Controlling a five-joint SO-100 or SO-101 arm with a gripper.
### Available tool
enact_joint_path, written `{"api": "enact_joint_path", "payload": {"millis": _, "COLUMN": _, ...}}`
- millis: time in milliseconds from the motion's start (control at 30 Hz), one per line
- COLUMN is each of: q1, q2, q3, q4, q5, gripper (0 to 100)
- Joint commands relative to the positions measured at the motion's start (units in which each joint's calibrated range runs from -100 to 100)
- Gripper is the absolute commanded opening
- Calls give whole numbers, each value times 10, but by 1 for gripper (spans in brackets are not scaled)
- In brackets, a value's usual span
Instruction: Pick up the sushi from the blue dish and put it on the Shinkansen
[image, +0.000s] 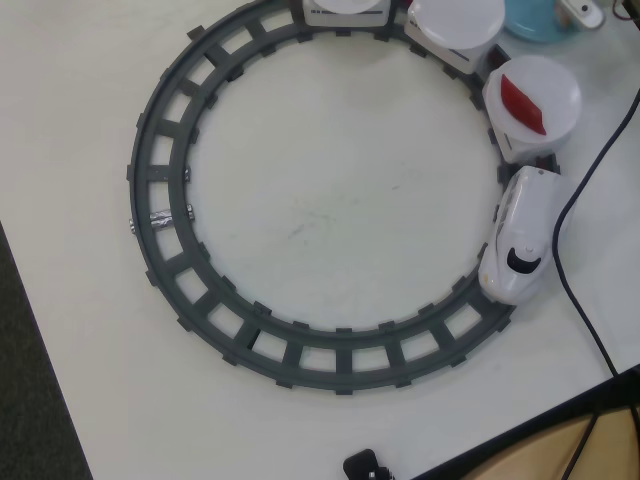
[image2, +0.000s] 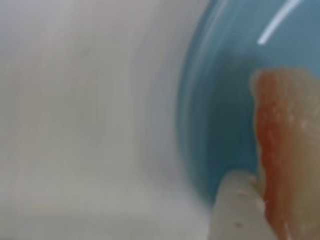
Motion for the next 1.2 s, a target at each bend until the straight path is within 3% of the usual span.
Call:
{"api": "enact_joint_path", "payload": {"millis": 0, "q1": 34, "q2": -162, "q3": 25, "q4": 11, "q5": -15, "gripper": 2}}
{"api": "enact_joint_path", "payload": {"millis": 233, "q1": 47, "q2": -391, "q3": 188, "q4": 18, "q5": -21, "gripper": 2}}
{"api": "enact_joint_path", "payload": {"millis": 500, "q1": -101, "q2": -566, "q3": 339, "q4": 2, "q5": -21, "gripper": 2}}
{"api": "enact_joint_path", "payload": {"millis": 833, "q1": -253, "q2": -479, "q3": 354, "q4": -46, "q5": -22, "gripper": 2}}
{"api": "enact_joint_path", "payload": {"millis": 1167, "q1": -255, "q2": -372, "q3": 347, "q4": -76, "q5": -28, "gripper": 2}}
